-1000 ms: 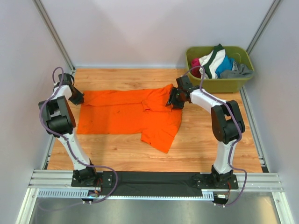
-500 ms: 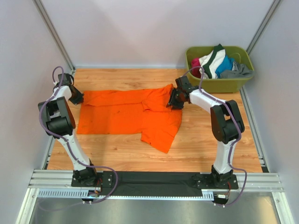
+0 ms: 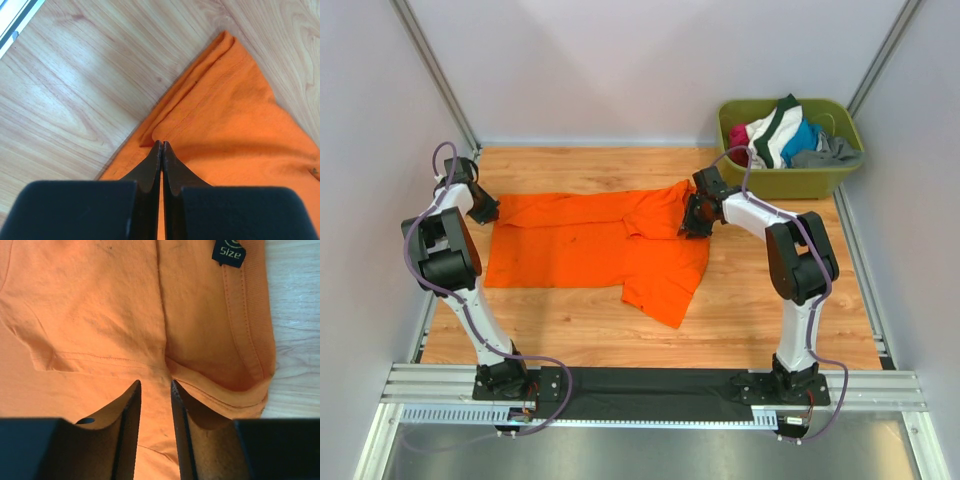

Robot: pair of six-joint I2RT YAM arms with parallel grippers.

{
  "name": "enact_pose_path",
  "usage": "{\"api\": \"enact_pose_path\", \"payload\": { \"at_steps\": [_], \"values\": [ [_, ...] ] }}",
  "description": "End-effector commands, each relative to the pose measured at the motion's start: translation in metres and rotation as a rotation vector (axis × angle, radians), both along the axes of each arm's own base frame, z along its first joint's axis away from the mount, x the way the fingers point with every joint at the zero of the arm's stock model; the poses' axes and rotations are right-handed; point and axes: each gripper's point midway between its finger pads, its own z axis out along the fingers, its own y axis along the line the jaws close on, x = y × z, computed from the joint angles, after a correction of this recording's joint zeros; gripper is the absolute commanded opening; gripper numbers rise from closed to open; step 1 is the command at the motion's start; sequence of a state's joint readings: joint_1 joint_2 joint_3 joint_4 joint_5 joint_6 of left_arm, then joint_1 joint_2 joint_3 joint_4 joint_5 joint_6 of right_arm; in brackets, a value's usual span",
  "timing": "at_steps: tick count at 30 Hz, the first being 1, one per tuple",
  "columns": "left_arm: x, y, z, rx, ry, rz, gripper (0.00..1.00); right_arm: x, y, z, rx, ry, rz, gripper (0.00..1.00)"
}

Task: Fold and stack the t-shirts
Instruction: Fold the tshirt

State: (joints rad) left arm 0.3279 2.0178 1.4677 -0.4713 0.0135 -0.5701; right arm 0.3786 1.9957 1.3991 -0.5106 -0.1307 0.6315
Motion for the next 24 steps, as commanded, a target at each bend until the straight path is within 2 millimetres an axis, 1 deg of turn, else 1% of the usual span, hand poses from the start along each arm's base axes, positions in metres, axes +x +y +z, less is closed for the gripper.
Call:
{"api": "enact_pose_path", "payload": {
  "at_steps": [1, 2, 4, 7, 12, 15, 16, 17, 18, 19, 20, 24],
  "values": [
    [0.009, 0.008, 0.035, 0.05, -0.083, -0.003, 0.0, 0.002, 0.0, -0.004, -0.018, -0.007, 0.002, 0.32],
    [0.008, 0.009, 0.035, 0.049, -0.082, -0.002, 0.0, 0.002, 0.001, -0.005, -0.014, -0.004, 0.001, 0.29],
    [0.009, 0.008, 0.035, 0.05, -0.082, -0.004, 0.0, 0.002, 0.001, -0.006, -0.017, -0.004, 0.002, 0.26],
    [0.008, 0.009, 0.035, 0.051, -0.08, -0.005, 0.0, 0.0, 0.0, -0.008, -0.024, 0.006, 0.004, 0.26],
    [0.009, 0.009, 0.037, 0.052, -0.084, -0.004, 0.0, -0.003, -0.007, -0.01, -0.072, 0.013, 0.007, 0.29],
    [0.01, 0.009, 0.037, 0.051, -0.086, -0.003, 0.0, -0.004, -0.011, -0.012, -0.089, 0.015, 0.013, 0.27],
    [0.01, 0.009, 0.037, 0.051, -0.088, -0.003, 0.0, -0.004, -0.012, -0.012, -0.092, 0.013, 0.015, 0.24],
    [0.01, 0.009, 0.036, 0.05, -0.087, -0.002, 0.0, -0.004, -0.011, -0.014, -0.09, 0.019, 0.019, 0.16],
    [0.01, 0.009, 0.036, 0.049, -0.085, -0.002, 0.0, -0.004, -0.011, -0.013, -0.088, 0.016, 0.02, 0.13],
    [0.01, 0.008, 0.037, 0.051, -0.088, -0.005, 0.0, -0.003, -0.01, -0.012, -0.085, 0.014, 0.019, 0.05],
    [0.01, 0.009, 0.037, 0.051, -0.088, -0.003, 0.0, -0.002, -0.009, -0.01, -0.078, 0.007, 0.021, 0.01],
    [0.01, 0.009, 0.039, 0.054, -0.09, -0.006, 0.0, 0.003, -0.007, -0.001, -0.071, -0.025, 0.018, 0.0]
  ]
}}
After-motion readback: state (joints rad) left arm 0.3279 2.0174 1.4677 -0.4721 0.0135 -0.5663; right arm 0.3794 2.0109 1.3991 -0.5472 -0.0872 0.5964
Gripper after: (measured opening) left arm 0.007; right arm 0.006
